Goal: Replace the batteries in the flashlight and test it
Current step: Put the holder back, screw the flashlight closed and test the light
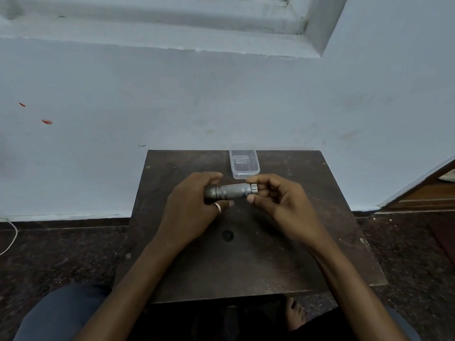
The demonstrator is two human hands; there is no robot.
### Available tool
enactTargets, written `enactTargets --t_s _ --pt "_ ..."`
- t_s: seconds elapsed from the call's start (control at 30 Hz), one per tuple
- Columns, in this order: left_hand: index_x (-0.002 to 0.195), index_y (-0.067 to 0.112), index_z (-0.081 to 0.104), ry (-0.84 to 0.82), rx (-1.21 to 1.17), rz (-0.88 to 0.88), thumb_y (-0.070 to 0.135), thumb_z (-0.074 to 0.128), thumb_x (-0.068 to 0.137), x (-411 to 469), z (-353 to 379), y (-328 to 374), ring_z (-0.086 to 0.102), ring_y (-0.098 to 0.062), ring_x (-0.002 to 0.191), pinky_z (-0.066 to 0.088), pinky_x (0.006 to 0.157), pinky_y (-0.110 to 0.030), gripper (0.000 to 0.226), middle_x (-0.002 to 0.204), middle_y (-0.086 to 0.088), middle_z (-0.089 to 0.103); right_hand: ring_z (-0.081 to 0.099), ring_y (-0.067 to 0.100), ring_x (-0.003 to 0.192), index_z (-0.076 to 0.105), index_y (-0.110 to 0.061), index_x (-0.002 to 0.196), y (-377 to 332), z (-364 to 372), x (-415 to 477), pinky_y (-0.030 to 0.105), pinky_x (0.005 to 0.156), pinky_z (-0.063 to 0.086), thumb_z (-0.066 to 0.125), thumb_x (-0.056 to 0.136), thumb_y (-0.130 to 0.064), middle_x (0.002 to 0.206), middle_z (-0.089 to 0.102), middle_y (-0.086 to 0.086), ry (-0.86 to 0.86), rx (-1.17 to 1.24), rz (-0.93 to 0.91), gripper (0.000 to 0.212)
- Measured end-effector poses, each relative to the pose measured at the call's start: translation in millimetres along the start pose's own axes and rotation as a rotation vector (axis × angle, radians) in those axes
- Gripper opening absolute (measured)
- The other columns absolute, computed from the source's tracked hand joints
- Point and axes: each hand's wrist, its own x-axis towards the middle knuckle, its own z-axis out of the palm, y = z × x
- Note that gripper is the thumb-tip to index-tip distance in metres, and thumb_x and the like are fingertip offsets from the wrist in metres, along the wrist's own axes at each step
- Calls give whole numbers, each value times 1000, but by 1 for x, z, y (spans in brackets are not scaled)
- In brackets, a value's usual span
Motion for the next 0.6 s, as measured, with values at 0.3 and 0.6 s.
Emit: enactTargets --t_s 0.3,0.6 --pt "102 4 71 -120 -1022 -530 21 76 68 8 -12 -3 71 -15 88 59 80 -26 38 93 -8 74 71 16 75 73 -17 106 0 -9 3 27 74 59 72 88 -5 86 77 7 -18 143 52 21" --pt "104 8 71 -75 -1035 -515 15 78 63 10 -13 -4 71 -15 90 59 77 -24 42 90 -3 76 75 26 75 74 -13 97 4 -9 3 33 66 58 67 91 -38 83 77 8 34 65 126 27"
